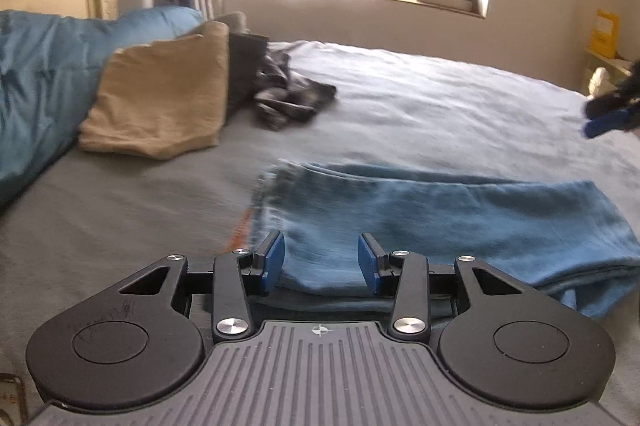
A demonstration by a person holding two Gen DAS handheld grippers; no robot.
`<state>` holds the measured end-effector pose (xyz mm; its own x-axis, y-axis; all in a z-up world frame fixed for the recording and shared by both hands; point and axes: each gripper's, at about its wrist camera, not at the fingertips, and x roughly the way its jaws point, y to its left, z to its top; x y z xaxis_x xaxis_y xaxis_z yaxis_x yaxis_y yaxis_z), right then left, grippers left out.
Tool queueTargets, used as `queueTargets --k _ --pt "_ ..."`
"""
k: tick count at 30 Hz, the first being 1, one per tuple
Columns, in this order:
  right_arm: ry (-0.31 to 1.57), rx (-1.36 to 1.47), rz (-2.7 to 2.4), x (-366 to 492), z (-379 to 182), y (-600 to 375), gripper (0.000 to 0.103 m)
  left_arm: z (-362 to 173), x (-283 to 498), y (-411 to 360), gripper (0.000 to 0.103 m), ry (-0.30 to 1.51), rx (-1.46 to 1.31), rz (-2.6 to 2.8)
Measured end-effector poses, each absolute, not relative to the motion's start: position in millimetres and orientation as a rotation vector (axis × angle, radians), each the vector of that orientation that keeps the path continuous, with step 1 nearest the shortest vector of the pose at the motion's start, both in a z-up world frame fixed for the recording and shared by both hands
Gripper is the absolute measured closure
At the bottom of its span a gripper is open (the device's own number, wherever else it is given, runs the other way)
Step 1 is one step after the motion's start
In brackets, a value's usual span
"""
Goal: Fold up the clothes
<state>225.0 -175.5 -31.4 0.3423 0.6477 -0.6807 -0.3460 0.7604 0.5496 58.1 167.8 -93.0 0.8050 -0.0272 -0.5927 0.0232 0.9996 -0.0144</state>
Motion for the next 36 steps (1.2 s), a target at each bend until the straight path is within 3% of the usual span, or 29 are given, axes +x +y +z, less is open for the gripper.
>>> queueTargets --k 8,18,26,28,32,36 --pt "1.123 0.079 0.999 225.1 -47.4 -13.1 0.059 -98.3 56.4 193.4 0.063 0.686 -0.095 0.017" --pt "0.89 -0.367 1.123 137.9 -82.6 53.3 0.059 -103.5 57.4 217.5 0.063 0.729 -0.271 -0.02" --pt "0.811 -0.438 1.124 126.0 -92.2 66.9 0.059 -104.8 63.3 222.3 0.063 0.738 -0.352 -0.022" --pt "0.817 -0.421 1.114 127.6 -93.6 66.2 0.059 -104.4 65.9 221.4 0.065 0.731 -0.359 -0.024" --pt "0.827 -0.396 1.097 130.0 -97.0 64.7 0.059 -104.5 71.8 220.1 0.082 0.719 -0.371 -0.02" --pt "0.826 -0.383 1.086 131.4 -97.6 64.5 0.059 -101.4 74.2 218.9 0.089 0.687 -0.365 -0.009"
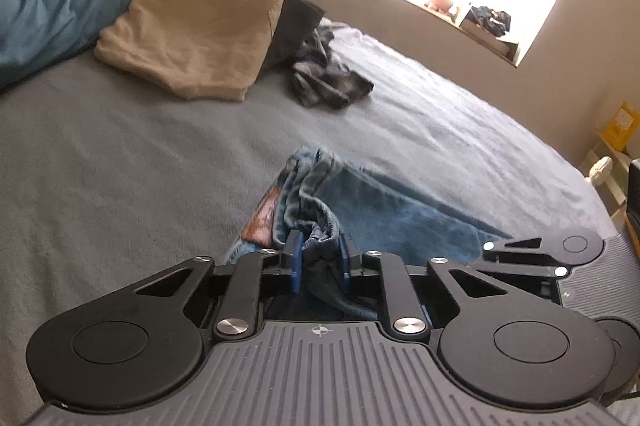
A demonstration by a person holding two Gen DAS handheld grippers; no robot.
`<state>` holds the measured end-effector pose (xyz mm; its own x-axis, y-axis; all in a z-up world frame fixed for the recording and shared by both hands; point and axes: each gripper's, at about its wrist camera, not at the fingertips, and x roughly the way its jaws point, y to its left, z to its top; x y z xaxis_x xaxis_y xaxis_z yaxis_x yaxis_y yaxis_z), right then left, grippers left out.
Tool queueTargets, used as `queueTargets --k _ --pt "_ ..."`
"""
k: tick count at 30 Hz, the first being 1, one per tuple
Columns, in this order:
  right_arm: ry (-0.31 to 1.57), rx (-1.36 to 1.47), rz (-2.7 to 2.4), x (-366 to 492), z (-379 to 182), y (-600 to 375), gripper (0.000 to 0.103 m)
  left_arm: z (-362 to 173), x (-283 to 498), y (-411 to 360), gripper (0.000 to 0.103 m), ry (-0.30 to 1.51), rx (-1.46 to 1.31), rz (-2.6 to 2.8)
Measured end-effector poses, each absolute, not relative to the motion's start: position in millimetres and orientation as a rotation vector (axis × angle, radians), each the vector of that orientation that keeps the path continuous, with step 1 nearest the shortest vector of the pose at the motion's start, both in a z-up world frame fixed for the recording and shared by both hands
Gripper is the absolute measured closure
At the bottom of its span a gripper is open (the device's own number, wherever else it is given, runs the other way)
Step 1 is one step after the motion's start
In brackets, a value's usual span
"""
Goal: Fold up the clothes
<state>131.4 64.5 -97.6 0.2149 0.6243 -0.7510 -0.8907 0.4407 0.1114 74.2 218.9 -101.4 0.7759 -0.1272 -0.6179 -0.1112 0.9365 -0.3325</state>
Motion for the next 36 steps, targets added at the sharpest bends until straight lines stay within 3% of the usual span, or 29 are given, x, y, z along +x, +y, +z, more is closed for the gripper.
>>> queueTargets --k 15,23,36 --pt "0.737 -0.339 1.061 130.8 -84.5 64.9 0.058 -75.4 77.0 218.5 0.091 0.583 -0.334 -0.053" --pt "0.823 -0.314 1.061 137.5 -100.5 64.8 0.059 -113.3 71.6 238.1 0.091 0.713 -0.386 0.006" --pt "0.882 -0.171 1.067 141.8 -91.4 40.9 0.059 -107.7 67.1 268.0 0.075 0.706 -0.55 0.019"
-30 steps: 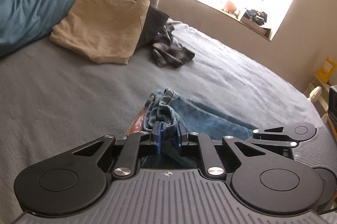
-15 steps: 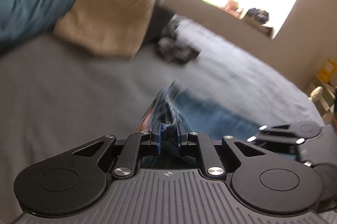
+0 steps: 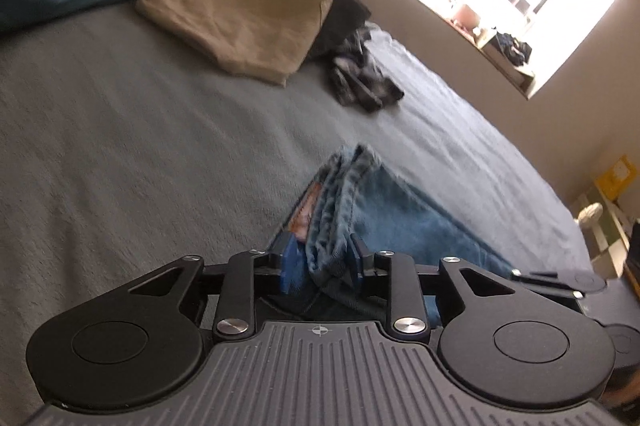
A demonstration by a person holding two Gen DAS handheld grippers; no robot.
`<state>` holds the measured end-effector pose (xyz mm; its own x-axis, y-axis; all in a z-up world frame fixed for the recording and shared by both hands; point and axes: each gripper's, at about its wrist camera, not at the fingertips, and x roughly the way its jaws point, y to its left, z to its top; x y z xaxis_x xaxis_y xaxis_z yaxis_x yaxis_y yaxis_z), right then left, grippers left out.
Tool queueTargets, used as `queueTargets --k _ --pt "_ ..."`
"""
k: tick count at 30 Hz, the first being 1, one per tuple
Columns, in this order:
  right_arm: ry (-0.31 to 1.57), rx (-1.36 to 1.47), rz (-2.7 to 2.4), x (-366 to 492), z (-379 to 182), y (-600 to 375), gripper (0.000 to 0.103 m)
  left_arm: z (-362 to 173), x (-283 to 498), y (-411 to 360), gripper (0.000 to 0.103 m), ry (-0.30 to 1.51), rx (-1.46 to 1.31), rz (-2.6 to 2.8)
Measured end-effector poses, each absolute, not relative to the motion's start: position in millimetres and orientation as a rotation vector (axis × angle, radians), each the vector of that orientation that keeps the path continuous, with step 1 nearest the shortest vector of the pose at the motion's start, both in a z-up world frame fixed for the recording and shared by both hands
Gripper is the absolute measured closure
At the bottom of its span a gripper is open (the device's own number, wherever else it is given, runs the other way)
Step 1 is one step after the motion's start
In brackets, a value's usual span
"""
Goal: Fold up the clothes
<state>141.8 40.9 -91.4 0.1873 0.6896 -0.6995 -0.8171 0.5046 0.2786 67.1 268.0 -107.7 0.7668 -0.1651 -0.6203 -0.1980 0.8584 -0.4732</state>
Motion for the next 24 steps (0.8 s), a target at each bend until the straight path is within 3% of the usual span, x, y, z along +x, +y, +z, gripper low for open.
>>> queueTargets --k 6,10,16,24 --pt "0.833 -0.101 1.07 129.8 -74.2 10.5 0.059 -87.1 78.0 260.8 0.075 0.616 -0.464 0.014" --pt "0.793 -0.059 0.98 127.2 -70.5 -22.6 0.059 -82.8 106.7 231.5 0.075 0.652 -0.406 -0.076" --pt "0.791 -0.014 0.746 140.7 -75.5 -70.6 0.063 -106.8 154.2 194.7 0.075 0.709 -0.267 -0.09" --pt "0.753 -0.043 0.449 155.7 -97.1 -143.5 0.07 -132.3 160.3 211.3 0.078 0.735 -0.359 -0.032"
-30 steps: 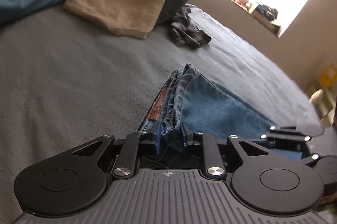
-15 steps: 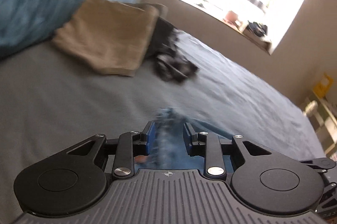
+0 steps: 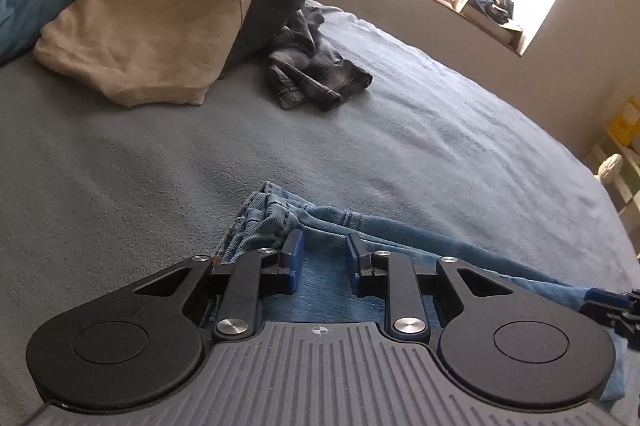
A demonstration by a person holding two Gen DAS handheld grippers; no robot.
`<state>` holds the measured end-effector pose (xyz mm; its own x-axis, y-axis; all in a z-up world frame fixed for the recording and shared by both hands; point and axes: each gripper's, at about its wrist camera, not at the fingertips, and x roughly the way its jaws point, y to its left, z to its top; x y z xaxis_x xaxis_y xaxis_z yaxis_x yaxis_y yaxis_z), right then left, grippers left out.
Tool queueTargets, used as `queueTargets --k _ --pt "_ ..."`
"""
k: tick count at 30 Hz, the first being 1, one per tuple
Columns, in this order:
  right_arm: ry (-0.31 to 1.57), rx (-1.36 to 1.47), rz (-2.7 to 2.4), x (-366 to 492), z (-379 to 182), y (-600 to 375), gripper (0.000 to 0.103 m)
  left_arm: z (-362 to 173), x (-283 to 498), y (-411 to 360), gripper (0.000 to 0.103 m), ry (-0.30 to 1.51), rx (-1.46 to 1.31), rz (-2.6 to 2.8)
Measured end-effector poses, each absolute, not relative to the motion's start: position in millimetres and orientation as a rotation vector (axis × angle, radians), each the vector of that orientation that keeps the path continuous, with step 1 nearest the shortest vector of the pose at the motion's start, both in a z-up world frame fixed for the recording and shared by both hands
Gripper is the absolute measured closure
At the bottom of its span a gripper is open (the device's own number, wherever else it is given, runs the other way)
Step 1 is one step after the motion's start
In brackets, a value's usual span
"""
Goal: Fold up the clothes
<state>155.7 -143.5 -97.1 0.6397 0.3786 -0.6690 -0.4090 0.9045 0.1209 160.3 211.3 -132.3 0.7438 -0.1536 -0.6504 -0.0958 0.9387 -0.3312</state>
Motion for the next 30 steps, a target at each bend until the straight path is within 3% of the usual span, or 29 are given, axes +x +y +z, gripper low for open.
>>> queueTargets --k 3,4,5,12,21,27,30 --pt "0.76 -0.038 0.274 154.9 -115.7 -189.6 0.076 -134.3 159.9 211.5 0.078 0.733 -0.367 -0.03" --pt "0.775 -0.027 0.214 153.2 -123.1 -207.6 0.091 -134.8 159.8 211.4 0.079 0.732 -0.37 -0.03" --pt "0.785 0.02 0.192 151.2 -126.6 -223.2 0.097 -135.3 159.8 211.3 0.078 0.732 -0.372 -0.03" --pt "0.758 0.212 0.16 153.5 -104.1 -264.3 0.096 -135.1 160.7 210.2 0.079 0.73 -0.362 -0.027" --pt "0.837 0.153 0.14 169.5 -120.5 -267.3 0.095 -135.9 159.6 211.6 0.078 0.725 -0.364 -0.038" --pt "0.827 0.124 0.44 135.3 -74.9 -262.0 0.094 -137.7 159.1 215.9 0.078 0.718 -0.379 -0.052" --pt "0.95 -0.035 0.448 123.8 -103.1 -249.1 0.095 -138.3 158.7 216.7 0.079 0.715 -0.382 -0.06"
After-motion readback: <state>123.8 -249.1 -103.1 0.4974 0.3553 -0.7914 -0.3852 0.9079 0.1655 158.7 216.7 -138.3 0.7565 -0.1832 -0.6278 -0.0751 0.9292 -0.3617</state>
